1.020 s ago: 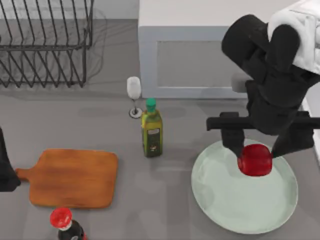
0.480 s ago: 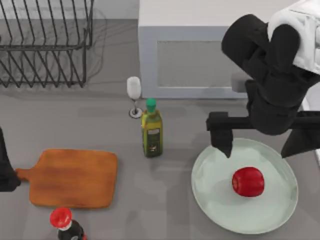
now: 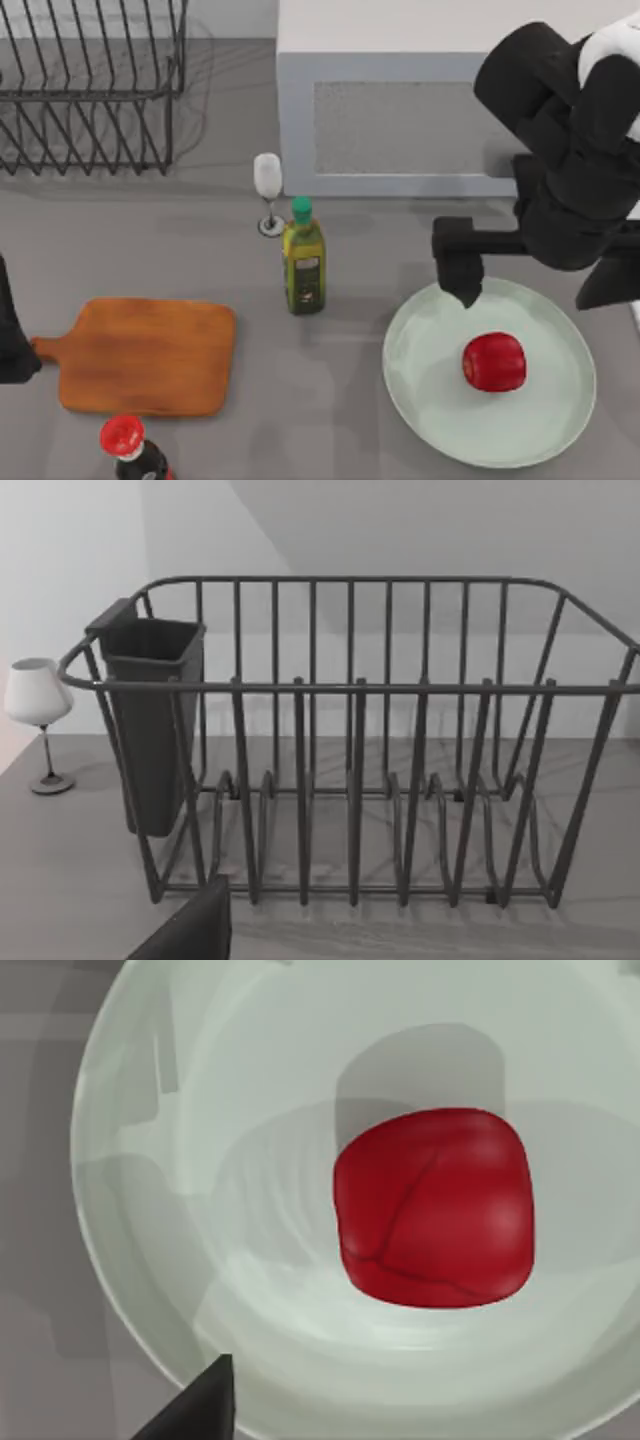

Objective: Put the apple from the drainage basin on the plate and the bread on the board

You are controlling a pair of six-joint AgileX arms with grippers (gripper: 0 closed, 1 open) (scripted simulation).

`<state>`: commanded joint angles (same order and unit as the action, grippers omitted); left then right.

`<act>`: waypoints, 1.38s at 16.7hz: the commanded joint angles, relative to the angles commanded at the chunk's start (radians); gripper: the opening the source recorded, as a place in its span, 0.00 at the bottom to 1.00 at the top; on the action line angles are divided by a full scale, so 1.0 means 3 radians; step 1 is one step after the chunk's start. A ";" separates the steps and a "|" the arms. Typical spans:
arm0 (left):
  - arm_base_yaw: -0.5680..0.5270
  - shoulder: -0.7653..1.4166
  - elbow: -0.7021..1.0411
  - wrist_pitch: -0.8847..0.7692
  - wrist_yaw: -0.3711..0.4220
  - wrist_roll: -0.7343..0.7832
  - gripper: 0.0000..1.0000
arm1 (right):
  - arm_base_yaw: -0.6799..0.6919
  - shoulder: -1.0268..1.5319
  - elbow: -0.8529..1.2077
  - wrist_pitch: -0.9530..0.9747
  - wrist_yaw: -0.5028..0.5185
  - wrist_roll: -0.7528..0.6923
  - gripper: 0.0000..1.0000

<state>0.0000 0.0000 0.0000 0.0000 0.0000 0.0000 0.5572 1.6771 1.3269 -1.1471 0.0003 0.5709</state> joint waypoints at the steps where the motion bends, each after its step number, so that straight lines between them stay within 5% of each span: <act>1: 0.0000 0.0000 0.0000 0.0000 0.0000 0.0000 1.00 | -0.0047 -0.0142 -0.0112 0.0096 0.0000 -0.0048 1.00; 18: 0.0000 0.0000 0.0000 0.0000 0.0000 0.0000 1.00 | -0.1536 -0.4737 -0.3706 0.3167 -0.0001 -0.1573 1.00; 23: 0.0000 0.0000 0.0000 0.0000 0.0000 0.0000 1.00 | -0.1827 -0.5518 -0.4363 0.3765 -0.0001 -0.1872 1.00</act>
<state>0.0000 0.0000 0.0000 0.0000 0.0000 0.0000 0.0090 0.0217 0.0180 -0.0175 0.0000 0.0092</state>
